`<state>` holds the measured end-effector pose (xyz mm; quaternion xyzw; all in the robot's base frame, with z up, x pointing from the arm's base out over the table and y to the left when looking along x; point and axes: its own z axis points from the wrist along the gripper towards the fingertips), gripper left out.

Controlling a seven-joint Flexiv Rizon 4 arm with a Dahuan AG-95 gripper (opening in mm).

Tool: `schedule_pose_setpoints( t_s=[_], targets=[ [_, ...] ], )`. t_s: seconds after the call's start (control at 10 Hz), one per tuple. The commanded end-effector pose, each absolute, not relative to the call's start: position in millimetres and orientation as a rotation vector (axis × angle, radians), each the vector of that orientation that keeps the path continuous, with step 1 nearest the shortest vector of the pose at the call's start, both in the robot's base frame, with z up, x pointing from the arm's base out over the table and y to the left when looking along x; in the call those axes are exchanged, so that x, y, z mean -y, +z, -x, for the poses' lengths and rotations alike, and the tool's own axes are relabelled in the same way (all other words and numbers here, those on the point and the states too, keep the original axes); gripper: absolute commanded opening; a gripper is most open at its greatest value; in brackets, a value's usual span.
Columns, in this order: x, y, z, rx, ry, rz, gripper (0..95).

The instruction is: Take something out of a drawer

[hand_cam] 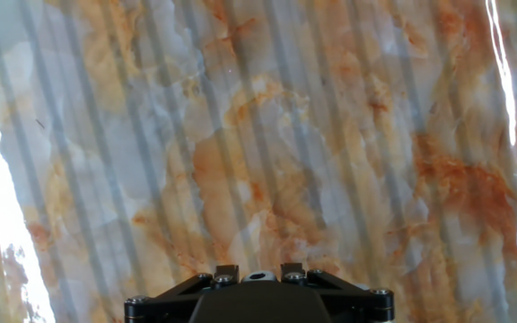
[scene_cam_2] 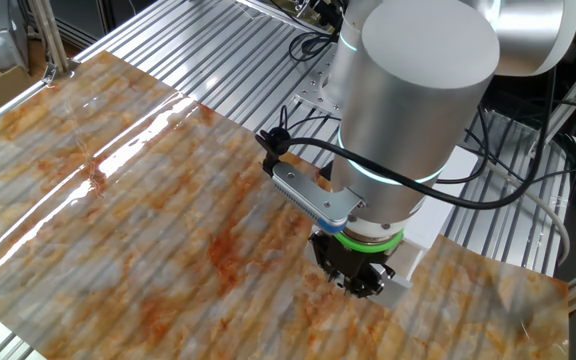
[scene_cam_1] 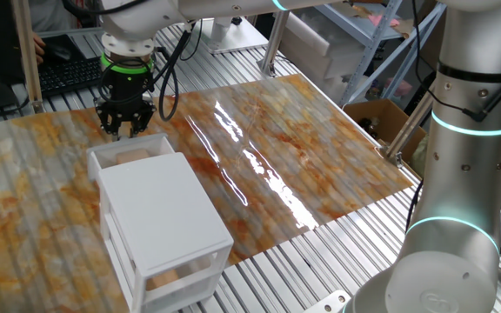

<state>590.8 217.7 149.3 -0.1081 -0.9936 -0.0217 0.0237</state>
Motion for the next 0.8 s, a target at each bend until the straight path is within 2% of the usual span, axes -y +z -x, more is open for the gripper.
schedule_pose_setpoints(
  t_s=[0.1,0.8],
  targets=[
    [-217.8,149.1,-590.6,3.075,-0.066,0.335,0.0],
    [-219.0,149.7,-590.2,3.077,-0.069,0.307,0.0]
  ],
)
